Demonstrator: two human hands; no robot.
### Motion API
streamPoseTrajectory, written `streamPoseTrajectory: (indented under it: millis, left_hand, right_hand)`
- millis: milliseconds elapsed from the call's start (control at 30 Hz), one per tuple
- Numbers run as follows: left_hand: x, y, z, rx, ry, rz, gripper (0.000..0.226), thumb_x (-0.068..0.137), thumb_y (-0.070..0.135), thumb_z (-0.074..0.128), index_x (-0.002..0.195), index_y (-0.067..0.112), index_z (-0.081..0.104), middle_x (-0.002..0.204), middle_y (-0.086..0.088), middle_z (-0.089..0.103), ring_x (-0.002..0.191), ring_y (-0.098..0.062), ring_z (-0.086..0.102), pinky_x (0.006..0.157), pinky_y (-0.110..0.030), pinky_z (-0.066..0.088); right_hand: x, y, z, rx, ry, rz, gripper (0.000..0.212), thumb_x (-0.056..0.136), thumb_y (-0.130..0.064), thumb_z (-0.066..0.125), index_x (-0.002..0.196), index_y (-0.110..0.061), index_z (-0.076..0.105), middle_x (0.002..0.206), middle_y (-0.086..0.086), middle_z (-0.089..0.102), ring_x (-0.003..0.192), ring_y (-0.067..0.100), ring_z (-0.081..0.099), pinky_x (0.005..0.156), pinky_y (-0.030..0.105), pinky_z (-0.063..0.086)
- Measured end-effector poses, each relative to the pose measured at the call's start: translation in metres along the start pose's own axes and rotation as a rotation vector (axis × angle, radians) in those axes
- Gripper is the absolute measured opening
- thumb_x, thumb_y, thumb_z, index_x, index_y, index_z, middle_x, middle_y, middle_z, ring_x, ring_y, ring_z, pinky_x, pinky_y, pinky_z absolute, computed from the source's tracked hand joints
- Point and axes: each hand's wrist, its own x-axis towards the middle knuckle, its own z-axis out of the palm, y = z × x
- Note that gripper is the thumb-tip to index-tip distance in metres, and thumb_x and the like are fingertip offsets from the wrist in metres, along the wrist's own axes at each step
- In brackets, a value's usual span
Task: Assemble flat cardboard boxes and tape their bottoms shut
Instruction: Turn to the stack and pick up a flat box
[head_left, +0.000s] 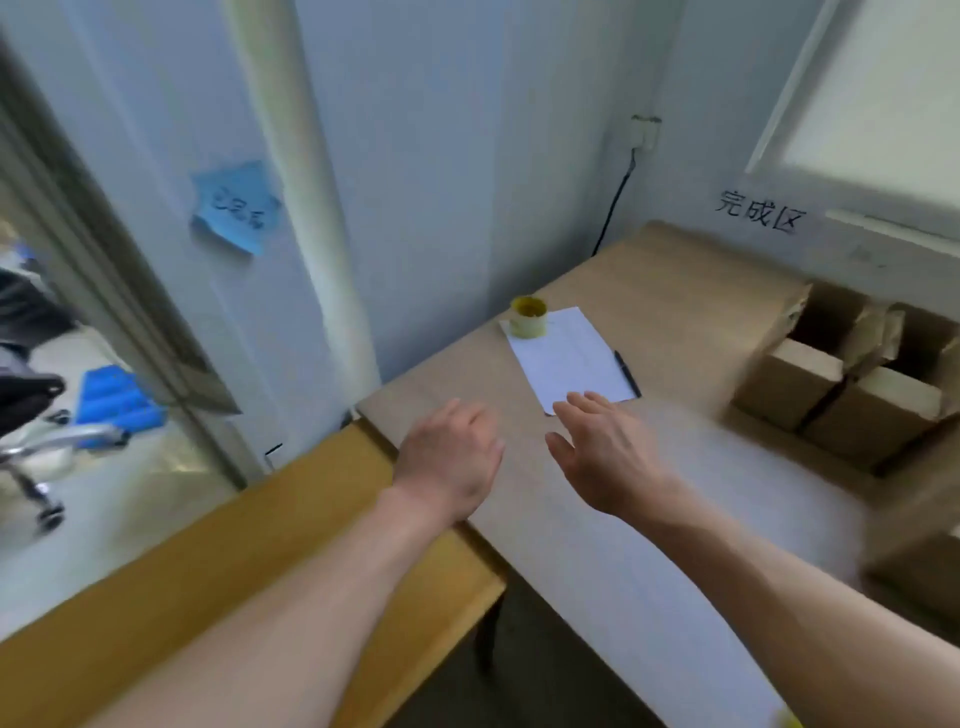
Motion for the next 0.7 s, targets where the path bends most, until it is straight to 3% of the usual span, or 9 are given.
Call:
streamPoseTrajectory:
  millis: [100,233,333,467,700]
  left_hand:
    - [-0.059,-0.070,-0.026,0.029,0.036,-0.138,0.029,0.098,0.035,0.037,0.106,0.016,0.058,0.115,-0.002,0.058,0.111,-0.025,0.051,0.090,-0.038,0.044]
    - [-0.142,-0.145,-0.055,0.094,0.054,-0.361,0.031,0.098,0.037,0.039,0.115,0.019,0.058,0.123,0.000,0.057,0.116,-0.023,0.049,0.089,-0.038,0.046]
    - [-0.204,-0.178,-0.072,0.145,0.056,-0.530,0.032,0.098,0.039,0.040,0.117,0.020,0.057,0.124,0.000,0.058,0.115,-0.024,0.050,0.090,-0.038,0.046]
    - [-0.280,-0.192,-0.083,0.166,0.068,-0.752,0.038,0.098,0.040,0.041,0.128,0.020,0.054,0.131,-0.002,0.056,0.120,-0.024,0.049,0.095,-0.039,0.045]
    - [-0.401,-0.177,-0.092,0.191,0.111,-1.092,0.038,0.097,0.043,0.045,0.125,0.021,0.057,0.134,0.001,0.056,0.127,-0.023,0.046,0.101,-0.040,0.044]
  right_hand:
    - [0.023,-0.090,0.010,0.045,-0.036,-0.127,0.031,0.098,-0.046,0.041,0.099,-0.018,0.055,0.096,-0.002,0.057,0.100,0.020,0.052,0.077,0.036,0.044]
    - [0.040,-0.197,0.020,0.141,-0.047,-0.303,0.039,0.096,-0.048,0.042,0.122,-0.022,0.056,0.121,-0.002,0.060,0.117,0.022,0.054,0.084,0.036,0.050]
    - [0.042,-0.263,0.028,0.171,-0.057,-0.434,0.041,0.097,-0.047,0.043,0.123,-0.019,0.057,0.127,0.002,0.060,0.120,0.024,0.054,0.087,0.037,0.050]
    - [0.030,-0.337,0.038,0.219,-0.084,-0.636,0.039,0.098,-0.047,0.043,0.122,-0.020,0.058,0.124,0.004,0.062,0.112,0.024,0.058,0.084,0.038,0.052]
    - [-0.020,-0.438,0.050,0.249,-0.175,-0.924,0.042,0.098,-0.049,0.043,0.126,-0.019,0.055,0.128,0.003,0.060,0.111,0.024,0.059,0.082,0.037,0.054]
